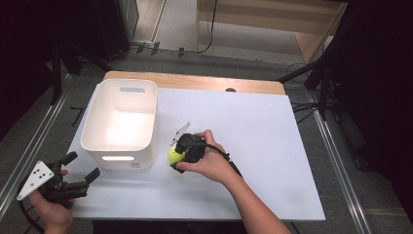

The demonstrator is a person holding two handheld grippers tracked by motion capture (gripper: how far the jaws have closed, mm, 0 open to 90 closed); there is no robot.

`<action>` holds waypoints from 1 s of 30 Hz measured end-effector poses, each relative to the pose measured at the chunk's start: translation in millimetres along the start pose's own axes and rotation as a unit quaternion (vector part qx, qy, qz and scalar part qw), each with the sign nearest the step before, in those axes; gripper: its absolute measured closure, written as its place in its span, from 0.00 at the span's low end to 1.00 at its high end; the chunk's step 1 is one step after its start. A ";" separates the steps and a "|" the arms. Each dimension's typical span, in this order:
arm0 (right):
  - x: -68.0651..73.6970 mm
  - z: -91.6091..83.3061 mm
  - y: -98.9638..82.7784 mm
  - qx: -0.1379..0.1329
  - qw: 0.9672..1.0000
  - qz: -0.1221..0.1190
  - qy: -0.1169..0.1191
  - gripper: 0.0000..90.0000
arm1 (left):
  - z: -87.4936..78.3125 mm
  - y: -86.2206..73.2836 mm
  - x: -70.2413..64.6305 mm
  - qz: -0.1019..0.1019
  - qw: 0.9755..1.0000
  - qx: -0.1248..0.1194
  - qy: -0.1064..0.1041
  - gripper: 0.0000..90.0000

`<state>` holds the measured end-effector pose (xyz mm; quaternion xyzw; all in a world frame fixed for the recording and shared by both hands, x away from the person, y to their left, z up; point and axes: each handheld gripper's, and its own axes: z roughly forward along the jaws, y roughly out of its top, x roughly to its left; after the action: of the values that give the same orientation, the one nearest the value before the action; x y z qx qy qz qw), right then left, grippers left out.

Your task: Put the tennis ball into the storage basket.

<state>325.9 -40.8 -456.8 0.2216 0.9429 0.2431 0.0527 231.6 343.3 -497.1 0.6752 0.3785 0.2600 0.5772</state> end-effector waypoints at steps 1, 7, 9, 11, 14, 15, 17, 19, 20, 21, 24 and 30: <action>0.0 -1.0 0.8 0.000 1.000 0.000 0.000 0.26 | 0.0 0.0 0.0 0.000 1.000 0.000 0.000 0.00; -2.2 -6.9 4.9 -0.002 1.000 0.000 0.002 0.26 | 0.1 0.0 0.0 0.000 1.000 0.000 0.000 0.00; -2.9 -8.9 6.1 0.002 1.000 -0.002 0.004 0.26 | 0.1 0.0 -0.1 0.000 1.000 0.000 0.000 0.00; -3.8 -10.8 7.6 0.000 1.000 -0.007 0.004 0.26 | 0.2 0.1 0.0 0.001 1.000 0.001 0.000 0.00; -3.9 -14.8 10.9 0.000 1.000 -0.006 0.003 0.26 | 0.1 0.1 0.0 0.002 1.000 0.001 -0.001 0.00; -4.3 -16.2 11.9 0.001 1.000 -0.007 0.003 0.26 | 0.1 0.1 0.0 0.001 1.000 0.001 -0.001 0.00; -5.2 -18.7 14.3 -0.001 1.000 -0.007 0.009 0.26 | 0.2 0.0 -0.1 0.001 1.000 0.000 0.000 0.00; -5.9 -21.1 16.6 0.000 1.000 -0.007 0.009 0.26 | 0.1 0.1 0.0 0.001 1.000 0.001 -0.001 0.00; -6.4 -22.5 17.7 0.001 1.000 -0.009 0.011 0.26 | 0.2 0.1 0.0 0.001 1.000 0.000 -0.001 0.00; -7.1 -23.7 18.7 -0.003 1.000 -0.010 0.010 0.26 | 0.2 0.1 0.0 0.001 1.000 0.000 -0.001 0.00; -8.1 -27.1 22.3 -0.001 1.000 -0.013 0.010 0.26 | 0.1 0.0 0.0 0.000 1.000 0.000 -0.001 0.00; -7.4 -33.0 29.6 -0.003 1.000 -0.014 0.011 0.26 | 0.2 0.1 0.0 0.001 1.000 0.001 -0.001 0.00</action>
<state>337.3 -35.2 -413.7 0.2052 0.9457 0.2479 0.0466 231.7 343.2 -497.0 0.6762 0.3774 0.2599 0.5769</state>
